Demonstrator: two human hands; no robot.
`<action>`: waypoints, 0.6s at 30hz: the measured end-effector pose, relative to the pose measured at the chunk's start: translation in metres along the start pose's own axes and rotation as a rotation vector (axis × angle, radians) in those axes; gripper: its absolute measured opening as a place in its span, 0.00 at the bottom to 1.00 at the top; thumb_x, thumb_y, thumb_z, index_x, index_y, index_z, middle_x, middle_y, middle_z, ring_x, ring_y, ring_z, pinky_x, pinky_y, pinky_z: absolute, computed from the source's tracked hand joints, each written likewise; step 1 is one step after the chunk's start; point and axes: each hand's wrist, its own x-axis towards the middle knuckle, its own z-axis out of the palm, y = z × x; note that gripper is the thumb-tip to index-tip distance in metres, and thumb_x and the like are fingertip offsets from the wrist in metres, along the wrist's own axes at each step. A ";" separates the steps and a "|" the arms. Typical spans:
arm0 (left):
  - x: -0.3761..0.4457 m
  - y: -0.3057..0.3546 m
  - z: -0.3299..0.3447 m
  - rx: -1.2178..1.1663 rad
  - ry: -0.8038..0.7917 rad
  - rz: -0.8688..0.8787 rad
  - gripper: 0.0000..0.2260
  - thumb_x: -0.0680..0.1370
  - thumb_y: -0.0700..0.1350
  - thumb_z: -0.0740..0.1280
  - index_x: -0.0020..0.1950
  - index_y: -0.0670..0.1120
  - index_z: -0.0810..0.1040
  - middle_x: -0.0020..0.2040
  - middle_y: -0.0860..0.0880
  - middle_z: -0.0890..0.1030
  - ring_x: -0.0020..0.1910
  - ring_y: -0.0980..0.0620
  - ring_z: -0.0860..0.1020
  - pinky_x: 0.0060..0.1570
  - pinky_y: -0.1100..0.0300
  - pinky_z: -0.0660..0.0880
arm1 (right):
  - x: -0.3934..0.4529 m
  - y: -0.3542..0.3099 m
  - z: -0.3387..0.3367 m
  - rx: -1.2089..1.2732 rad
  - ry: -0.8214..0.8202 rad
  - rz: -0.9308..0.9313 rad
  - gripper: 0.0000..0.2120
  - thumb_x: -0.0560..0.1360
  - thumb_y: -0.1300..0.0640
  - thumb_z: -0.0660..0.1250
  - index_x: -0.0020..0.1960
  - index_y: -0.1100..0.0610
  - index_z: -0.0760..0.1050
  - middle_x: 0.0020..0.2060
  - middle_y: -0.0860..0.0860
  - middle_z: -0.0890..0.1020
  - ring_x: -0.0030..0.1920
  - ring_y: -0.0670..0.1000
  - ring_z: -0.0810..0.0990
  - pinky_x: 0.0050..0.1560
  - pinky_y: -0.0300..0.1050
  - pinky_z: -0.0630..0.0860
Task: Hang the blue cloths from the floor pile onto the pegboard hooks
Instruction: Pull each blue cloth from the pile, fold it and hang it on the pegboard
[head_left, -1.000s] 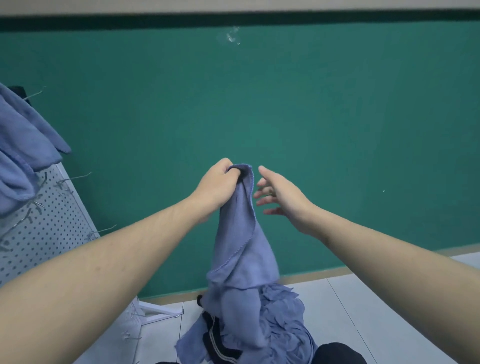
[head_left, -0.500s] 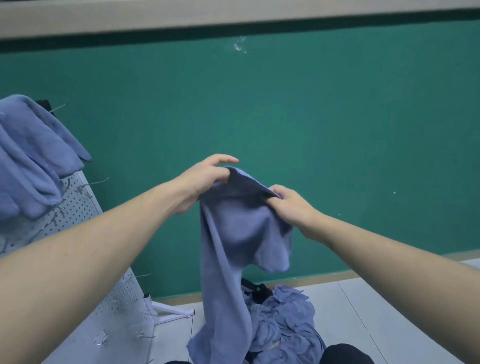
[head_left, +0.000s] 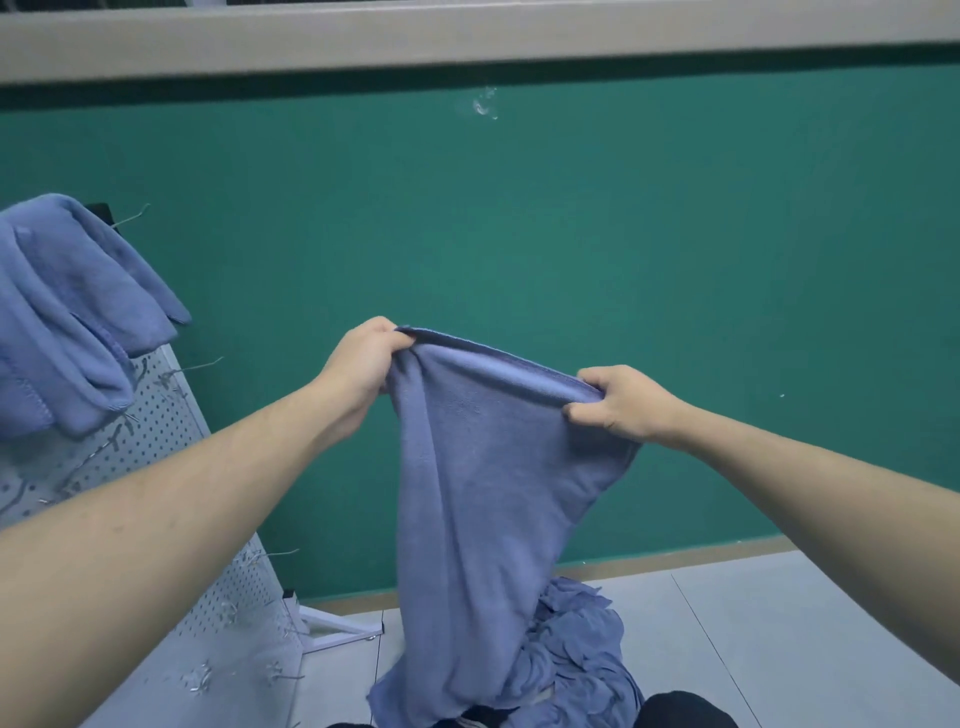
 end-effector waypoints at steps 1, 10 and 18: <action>-0.001 -0.001 0.001 -0.023 0.014 -0.019 0.13 0.77 0.38 0.61 0.36 0.50 0.64 0.30 0.53 0.68 0.33 0.51 0.64 0.35 0.56 0.61 | -0.001 0.003 -0.003 0.066 -0.004 0.019 0.06 0.74 0.58 0.69 0.40 0.57 0.74 0.33 0.47 0.75 0.36 0.49 0.71 0.36 0.42 0.68; -0.009 -0.008 0.001 -0.083 0.011 -0.109 0.02 0.75 0.45 0.62 0.46 0.49 0.72 0.45 0.48 0.73 0.44 0.50 0.68 0.44 0.54 0.64 | -0.006 0.012 -0.015 0.512 -0.026 0.249 0.12 0.71 0.52 0.78 0.42 0.55 0.76 0.36 0.50 0.78 0.35 0.49 0.75 0.36 0.39 0.74; -0.012 -0.007 -0.004 -0.036 0.070 -0.138 0.09 0.77 0.42 0.65 0.38 0.50 0.70 0.34 0.52 0.71 0.34 0.50 0.67 0.33 0.60 0.66 | -0.008 -0.001 -0.025 0.456 0.007 0.409 0.22 0.70 0.52 0.78 0.33 0.51 0.64 0.30 0.52 0.70 0.28 0.52 0.66 0.28 0.39 0.65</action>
